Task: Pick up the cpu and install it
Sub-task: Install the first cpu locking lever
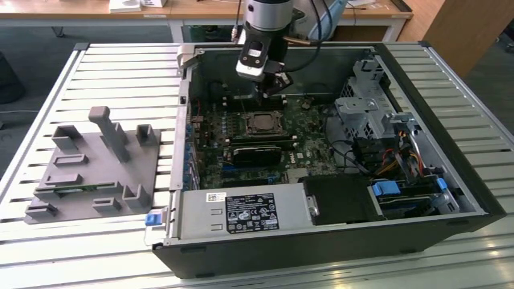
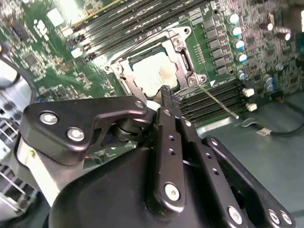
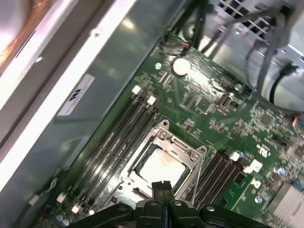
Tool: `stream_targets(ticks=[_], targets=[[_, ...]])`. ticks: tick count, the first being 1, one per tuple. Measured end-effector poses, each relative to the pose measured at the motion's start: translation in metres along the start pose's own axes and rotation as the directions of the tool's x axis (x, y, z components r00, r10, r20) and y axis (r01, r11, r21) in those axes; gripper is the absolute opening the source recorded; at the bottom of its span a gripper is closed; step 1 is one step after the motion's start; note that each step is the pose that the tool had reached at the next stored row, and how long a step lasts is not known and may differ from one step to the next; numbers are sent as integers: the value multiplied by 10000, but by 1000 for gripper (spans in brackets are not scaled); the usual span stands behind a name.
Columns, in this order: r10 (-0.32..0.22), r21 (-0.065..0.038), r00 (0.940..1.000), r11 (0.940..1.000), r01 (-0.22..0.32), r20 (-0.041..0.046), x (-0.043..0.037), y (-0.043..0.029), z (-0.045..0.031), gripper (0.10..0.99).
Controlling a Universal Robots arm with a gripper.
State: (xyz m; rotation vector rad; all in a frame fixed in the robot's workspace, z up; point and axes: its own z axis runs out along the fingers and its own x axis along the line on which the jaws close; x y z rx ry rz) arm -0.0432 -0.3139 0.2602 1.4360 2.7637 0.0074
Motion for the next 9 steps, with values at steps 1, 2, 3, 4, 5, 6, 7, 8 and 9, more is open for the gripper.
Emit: stream_targets(ticks=[1, 2, 3, 4, 5, 6, 7, 8, 9], targets=[[-179, -3, 9998, 9998, 179, -3, 0, 0, 0, 106], [-360, -7, 9994, 9994, 360, -6, 0, 0, 0, 106], [-537, -12, 9986, 9986, 537, -8, 0, 0, 1, 106], [-712, -16, 9975, 9975, 712, -11, 0, 0, 1, 106], [-874, -19, 9962, 9962, 874, -14, 0, 0, 1, 106], [-1022, -23, 9948, 9948, 1022, -16, 0, 0, 1, 106], [-1177, -26, 9931, 9931, 1176, -18, 0, 1, 1, 106], [-1322, -30, 9912, 9912, 1322, -20, -1, 1, 1, 106], [-1466, -34, 9892, 9892, 1466, -22, -1, 1, 2, 106]])
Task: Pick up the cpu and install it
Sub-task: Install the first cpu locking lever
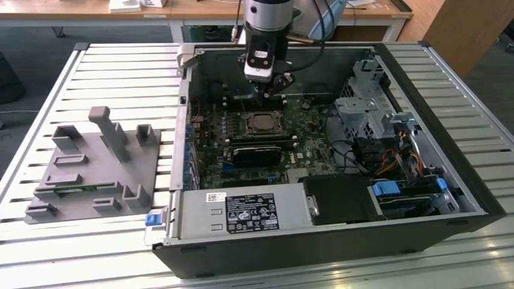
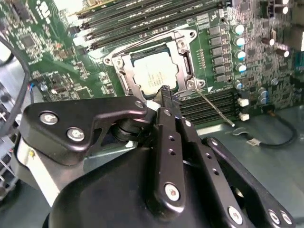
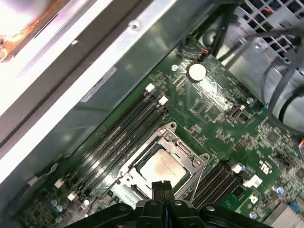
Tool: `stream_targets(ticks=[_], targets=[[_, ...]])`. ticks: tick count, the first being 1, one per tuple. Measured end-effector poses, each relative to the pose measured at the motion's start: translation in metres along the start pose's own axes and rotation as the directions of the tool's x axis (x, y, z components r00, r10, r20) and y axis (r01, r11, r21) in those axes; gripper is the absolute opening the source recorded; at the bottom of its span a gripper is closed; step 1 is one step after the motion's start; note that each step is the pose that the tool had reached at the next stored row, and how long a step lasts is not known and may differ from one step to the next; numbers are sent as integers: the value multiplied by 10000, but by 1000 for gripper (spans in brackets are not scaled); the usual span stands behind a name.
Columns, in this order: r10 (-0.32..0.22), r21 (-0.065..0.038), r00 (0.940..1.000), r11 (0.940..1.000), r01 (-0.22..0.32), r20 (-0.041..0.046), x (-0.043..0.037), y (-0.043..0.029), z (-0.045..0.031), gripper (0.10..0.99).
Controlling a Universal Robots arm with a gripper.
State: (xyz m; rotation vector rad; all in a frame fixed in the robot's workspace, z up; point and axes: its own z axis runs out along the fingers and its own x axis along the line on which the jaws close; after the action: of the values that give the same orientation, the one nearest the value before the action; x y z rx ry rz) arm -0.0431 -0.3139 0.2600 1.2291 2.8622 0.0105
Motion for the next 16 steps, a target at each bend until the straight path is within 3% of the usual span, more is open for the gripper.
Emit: stream_targets(ticks=[4, 7, 12, 16], targets=[[-663, -15, 9978, 9978, 663, -11, 0, 0, 1, 106], [-1197, -26, 9928, 9928, 1197, -18, 0, 0, 3, 106], [-2098, -49, 9777, 9777, 2097, -30, 0, 0, 5, 106], [-2789, -67, 9603, 9603, 2788, -38, 0, 0, 7, 106]])
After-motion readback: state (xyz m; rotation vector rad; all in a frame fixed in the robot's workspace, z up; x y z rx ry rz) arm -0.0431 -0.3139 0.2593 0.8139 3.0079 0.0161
